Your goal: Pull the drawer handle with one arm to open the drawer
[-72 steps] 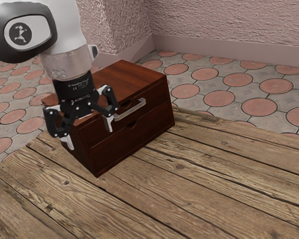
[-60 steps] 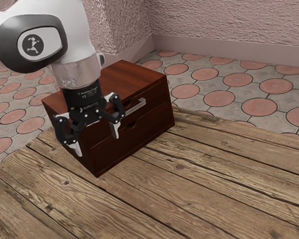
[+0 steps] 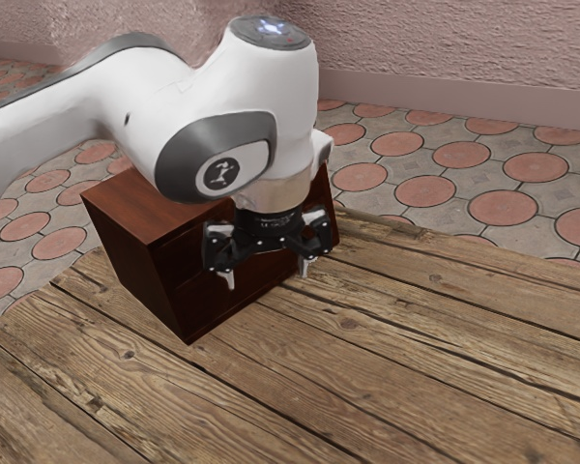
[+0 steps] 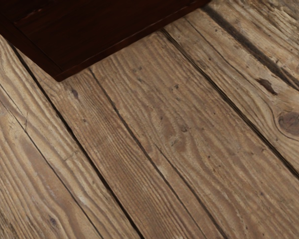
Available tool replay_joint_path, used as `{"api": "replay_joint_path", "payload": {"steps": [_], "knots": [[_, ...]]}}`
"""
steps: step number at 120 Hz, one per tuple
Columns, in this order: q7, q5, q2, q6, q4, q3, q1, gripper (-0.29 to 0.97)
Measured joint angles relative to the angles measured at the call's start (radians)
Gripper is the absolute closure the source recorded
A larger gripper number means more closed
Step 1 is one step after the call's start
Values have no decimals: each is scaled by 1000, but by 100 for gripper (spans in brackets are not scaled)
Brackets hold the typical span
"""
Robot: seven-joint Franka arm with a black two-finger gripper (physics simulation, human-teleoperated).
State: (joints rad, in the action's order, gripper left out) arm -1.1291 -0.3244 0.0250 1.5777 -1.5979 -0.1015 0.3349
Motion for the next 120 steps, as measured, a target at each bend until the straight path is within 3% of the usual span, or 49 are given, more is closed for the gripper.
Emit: {"api": "replay_joint_path", "payload": {"steps": [17,29,39,120], "knots": [[162,-88,71,46,67,31,2,0],[279,-109,169,64,180,31,-81,0],[377,-110,223,74,232,31,-140,0],[934,-94,360,131,351,34,-240,0]]}}
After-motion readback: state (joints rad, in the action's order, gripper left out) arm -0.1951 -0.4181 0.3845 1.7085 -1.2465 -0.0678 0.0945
